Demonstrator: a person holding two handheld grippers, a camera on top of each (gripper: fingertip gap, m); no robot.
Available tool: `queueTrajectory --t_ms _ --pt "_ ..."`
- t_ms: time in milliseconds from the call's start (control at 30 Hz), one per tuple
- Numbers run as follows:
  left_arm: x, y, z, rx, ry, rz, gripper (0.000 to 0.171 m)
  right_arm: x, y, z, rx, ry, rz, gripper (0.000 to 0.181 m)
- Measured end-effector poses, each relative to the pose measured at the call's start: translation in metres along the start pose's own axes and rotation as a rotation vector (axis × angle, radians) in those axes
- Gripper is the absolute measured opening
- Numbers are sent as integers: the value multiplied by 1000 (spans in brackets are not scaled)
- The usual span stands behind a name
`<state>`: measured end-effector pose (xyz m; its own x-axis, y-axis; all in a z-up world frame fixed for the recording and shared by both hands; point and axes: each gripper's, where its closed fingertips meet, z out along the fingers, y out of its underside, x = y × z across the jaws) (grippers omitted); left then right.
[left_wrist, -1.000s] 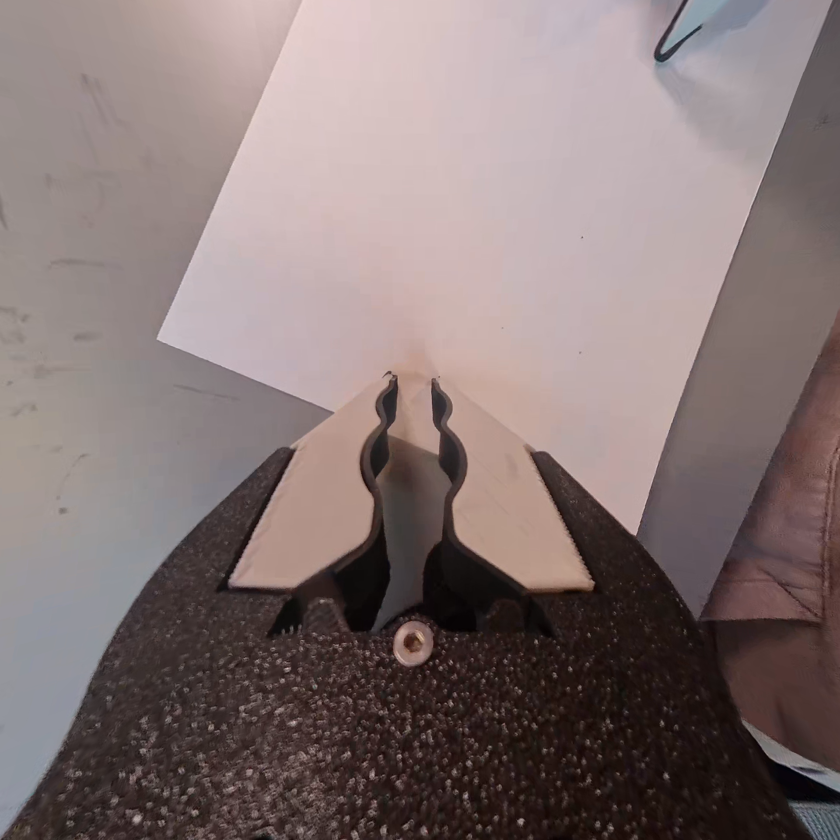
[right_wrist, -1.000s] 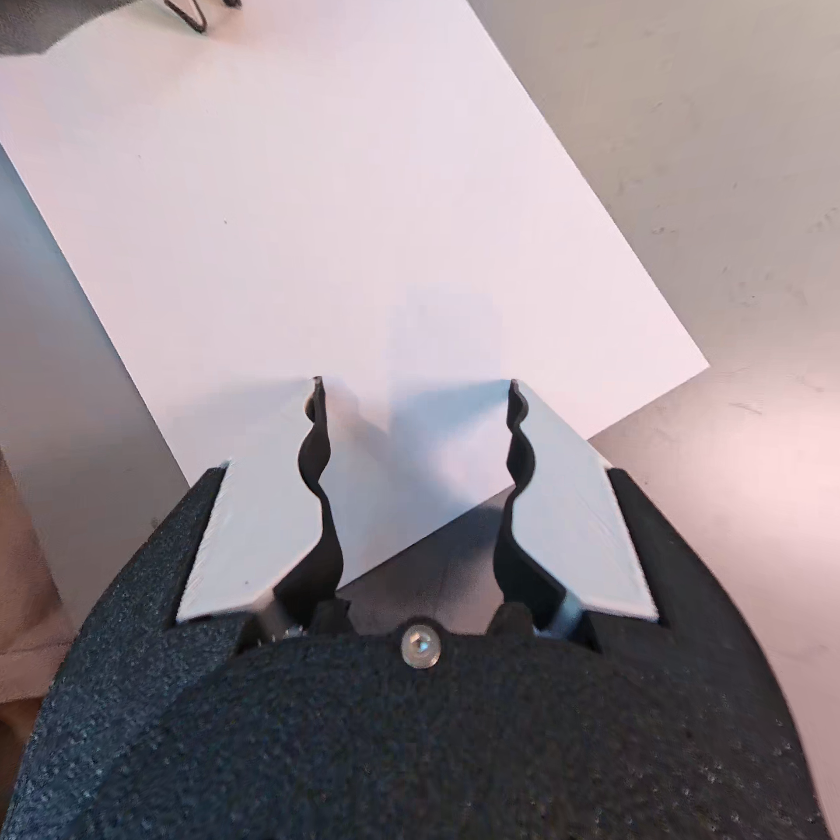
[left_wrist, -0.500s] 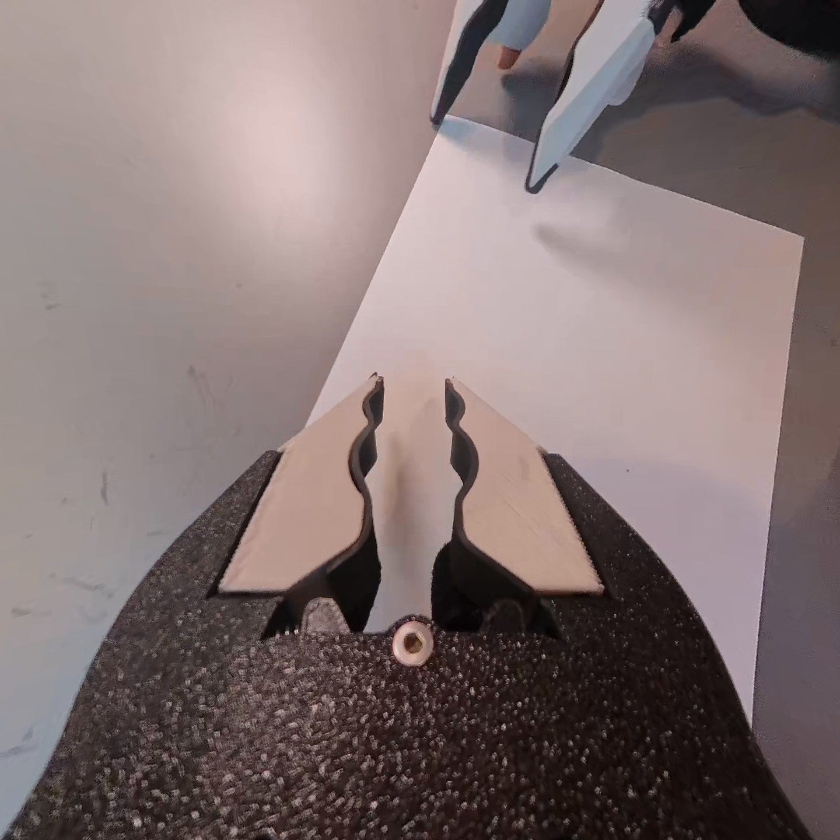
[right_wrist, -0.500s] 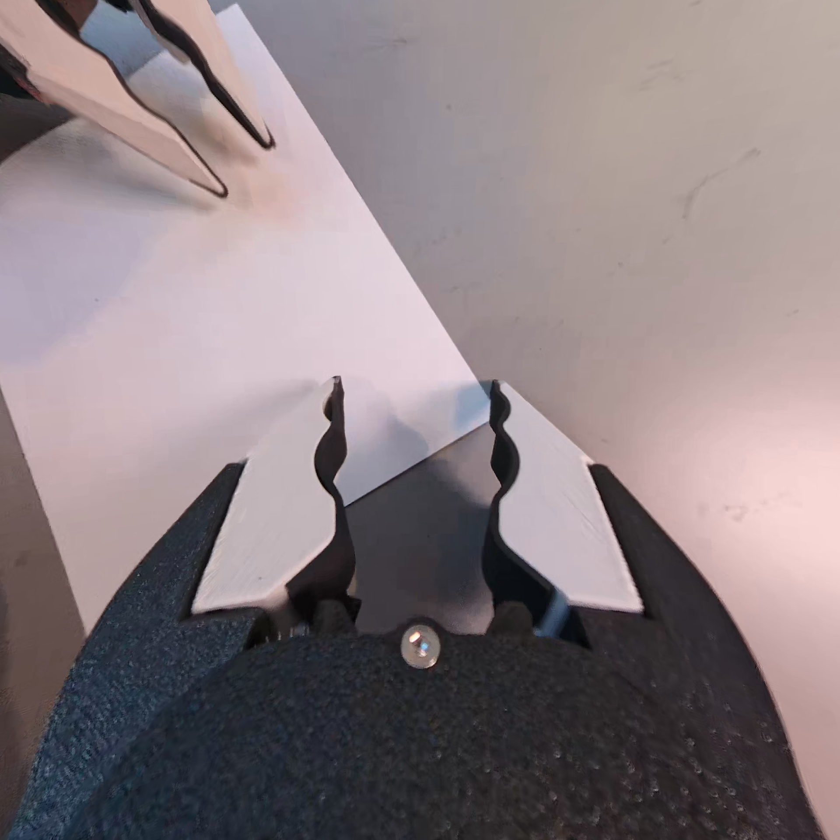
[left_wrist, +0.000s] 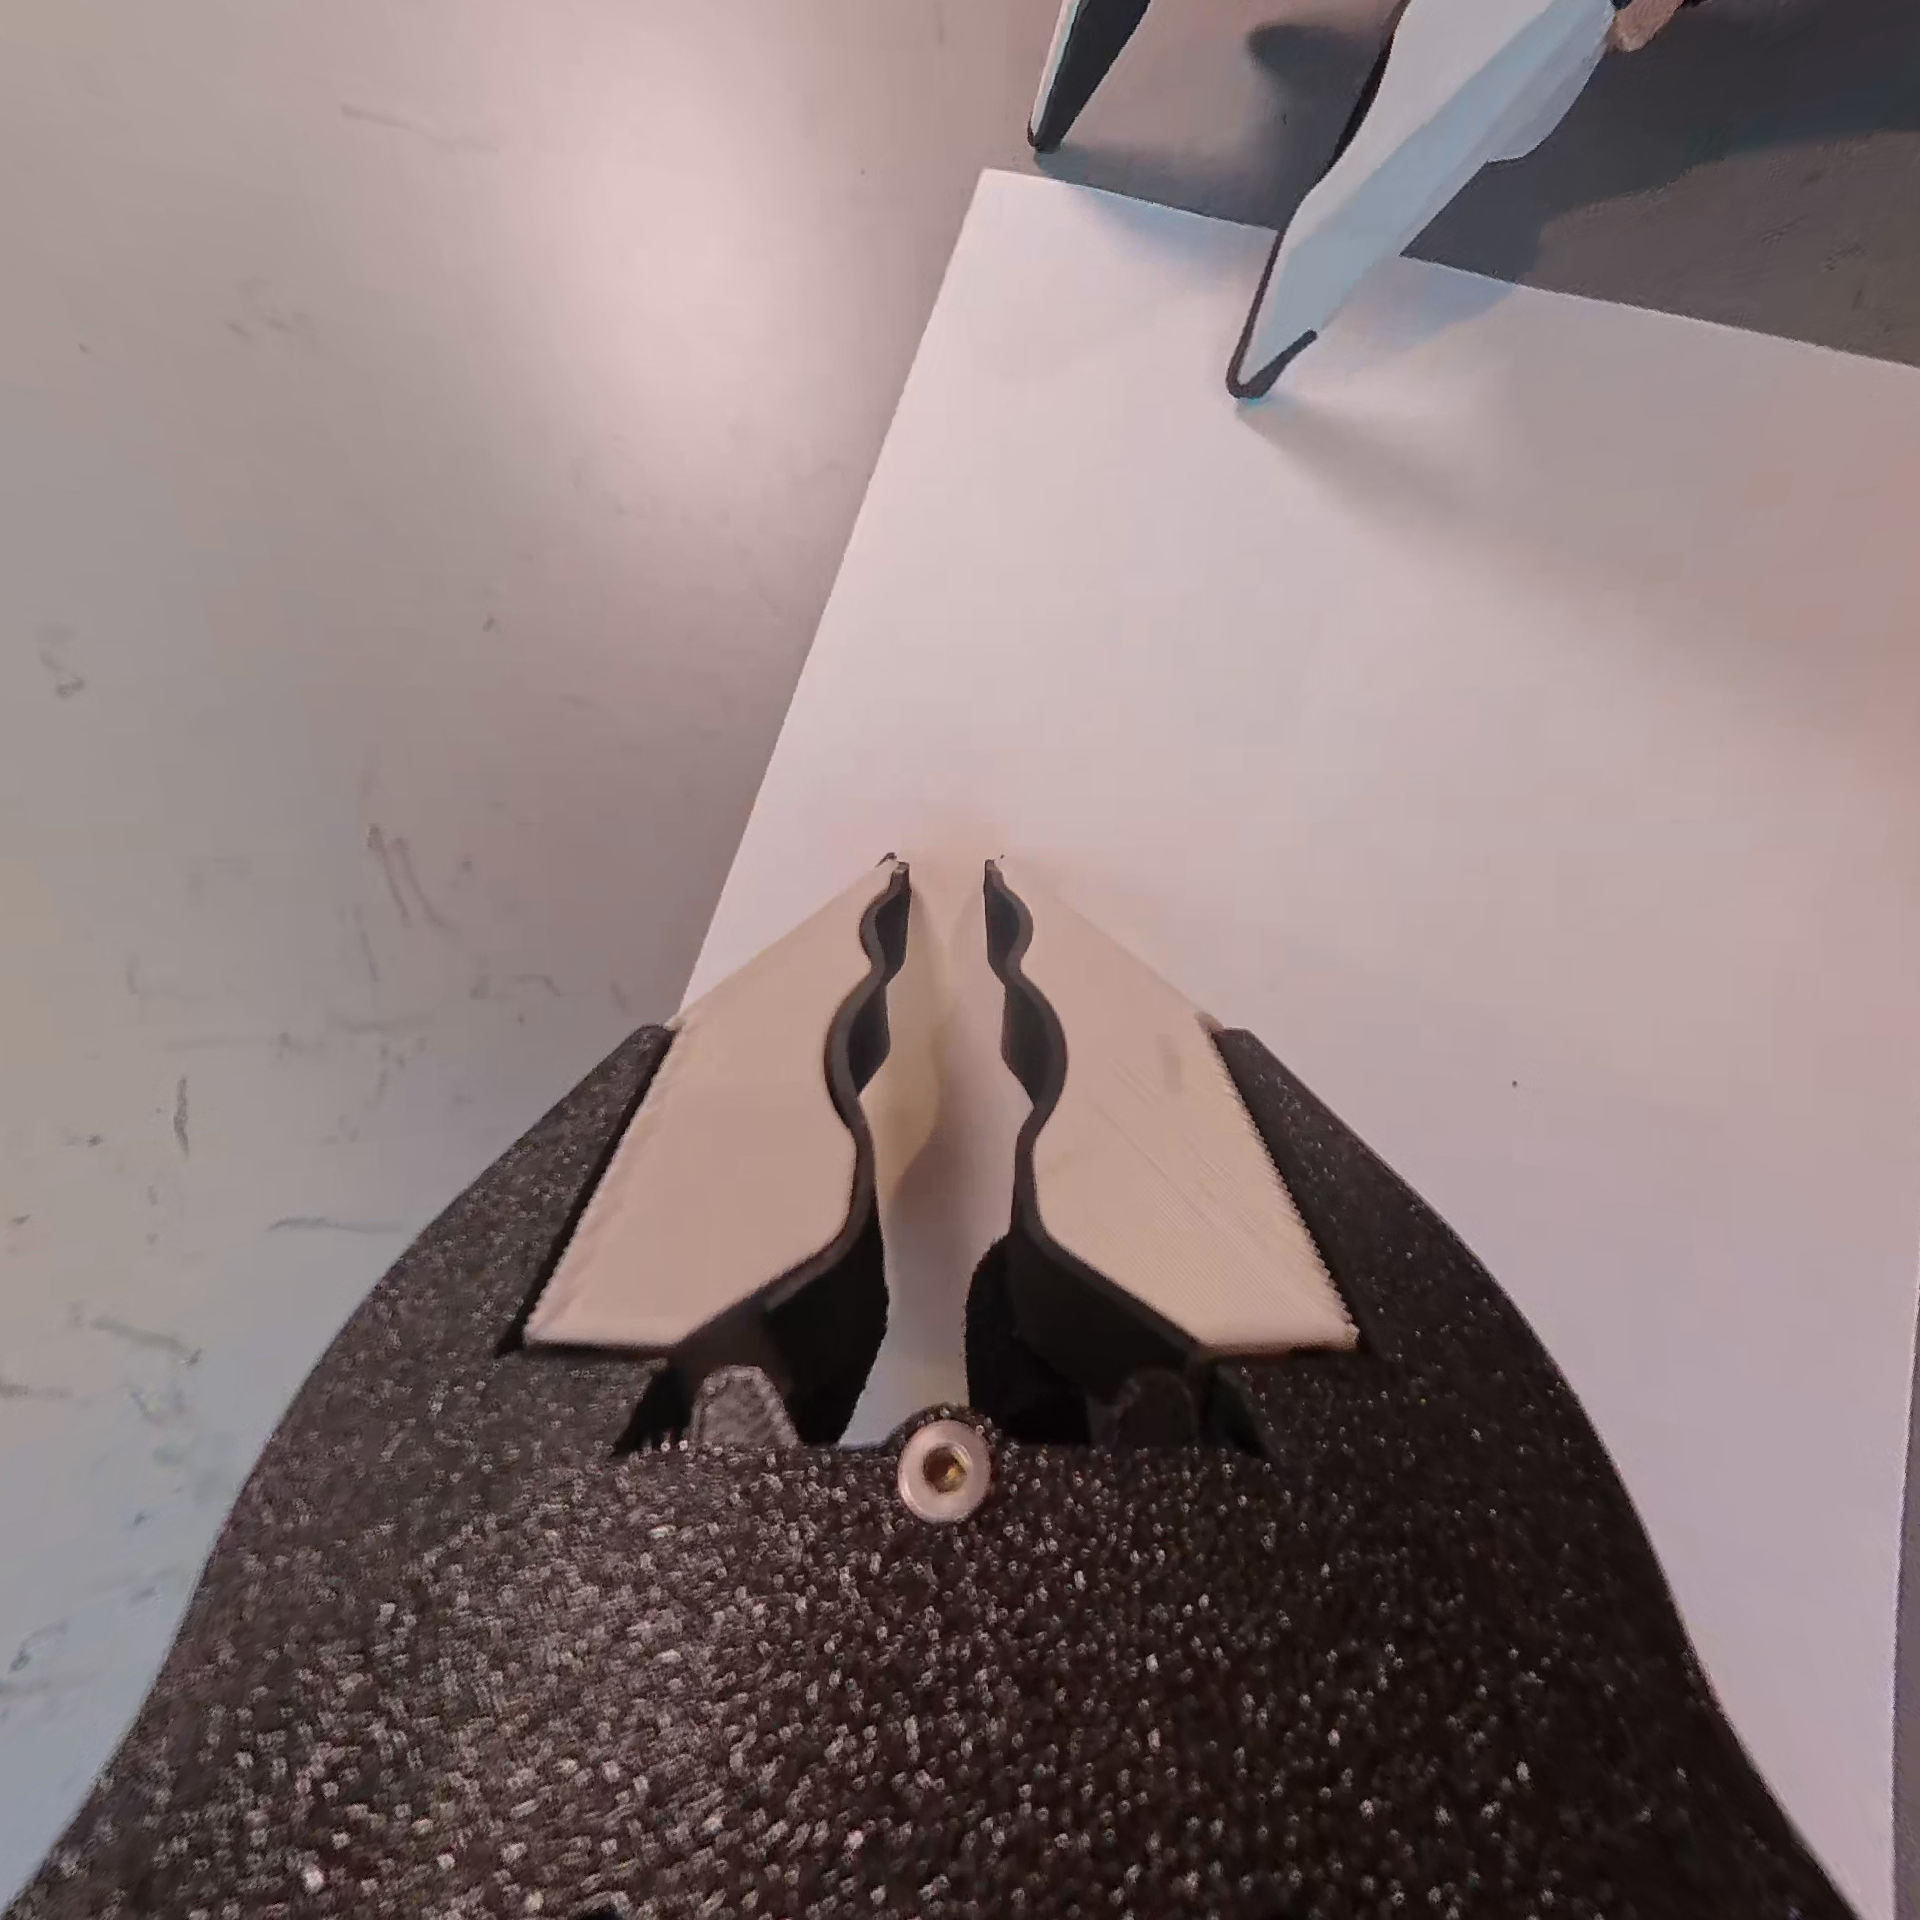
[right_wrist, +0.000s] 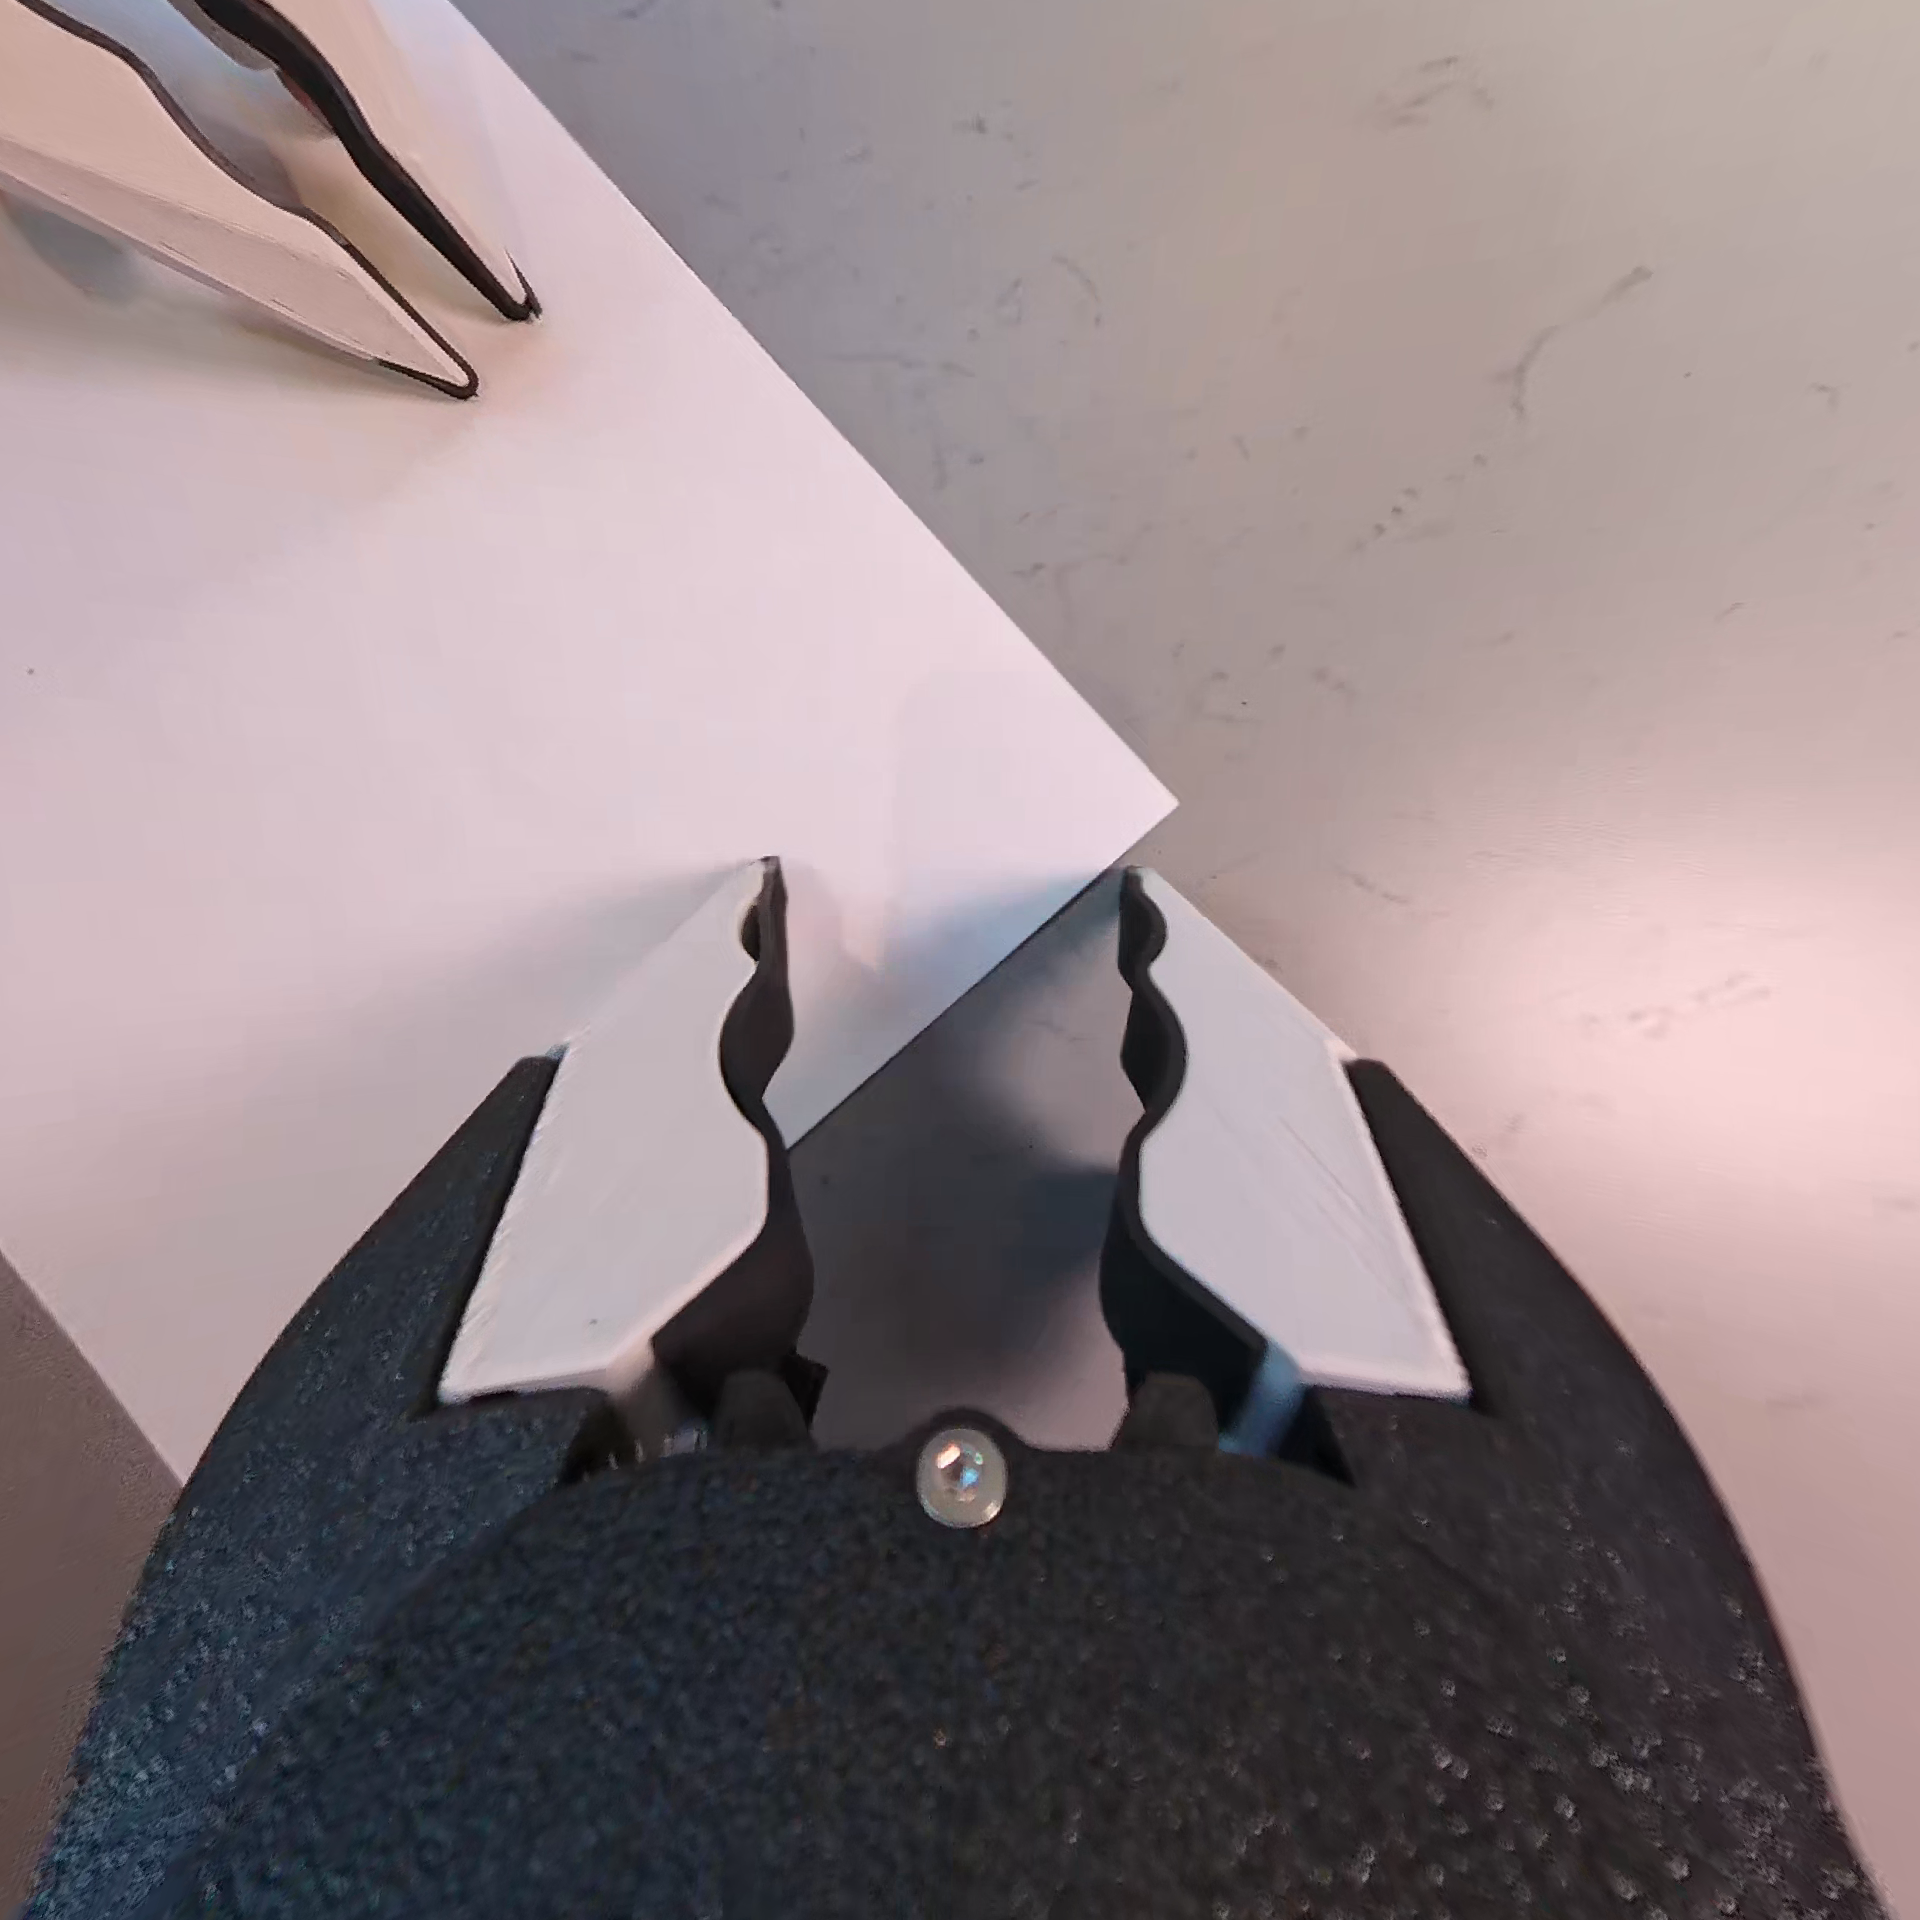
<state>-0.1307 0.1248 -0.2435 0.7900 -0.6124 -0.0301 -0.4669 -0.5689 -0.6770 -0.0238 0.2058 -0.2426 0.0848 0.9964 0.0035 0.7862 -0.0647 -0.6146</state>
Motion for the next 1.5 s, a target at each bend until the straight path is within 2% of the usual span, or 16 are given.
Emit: queueTrajectory --t_ms 100,200,333,467,567,667,833,1000,1067,1200,1333,1400,1433,1500 --pt "0 0 0 13 -15 -2 13 -7 -1 0 -3 -16 -27 47" --pt "0 0 0 19 -18 -5 13 -16 -5 1 10 -58 -84 22" --pt "-1 1 -1 17 -3 -36 14 -14 -15 -1 63 -69 -188 22" --pt "-5 1 -2 22 29 -88 14 -29 -42 -13 245 -238 -203 16" --pt "-11 2 -2 14 28 -93 11 -46 -64 -25 404 -403 -116 22" --pt "-13 4 -3 14 -2 -71 11 -59 -68 -26 411 -494 36 28" --pt "-13 7 -6 28 -39 -63 11 -55 -53 -18 343 -339 93 27" --pt "-10 7 -6 24 -40 -50 5 -49 -59 -24 415 -272 189 26" --pt "-10 7 -6 26 -45 -36 4 -52 -64 -28 435 -352 279 31" --pt "-11 8 -7 32 -48 -52 4 -77 -76 -50 470 -750 508 50" --pt "-13 10 -9 38 -53 -79 6 -99 -57 -45 312 -901 552 68" --pt "-14 10 -9 39 -52 -88 6 -108 -66 -53 344 -990 594 70" --pt "-14 10 -9 38 -54 -88 6 -107 -70 -52 361 -981 607 70" --pt "-13 10 -9 37 -64 -73 6 -87 -76 -41 415 -826 585 62"
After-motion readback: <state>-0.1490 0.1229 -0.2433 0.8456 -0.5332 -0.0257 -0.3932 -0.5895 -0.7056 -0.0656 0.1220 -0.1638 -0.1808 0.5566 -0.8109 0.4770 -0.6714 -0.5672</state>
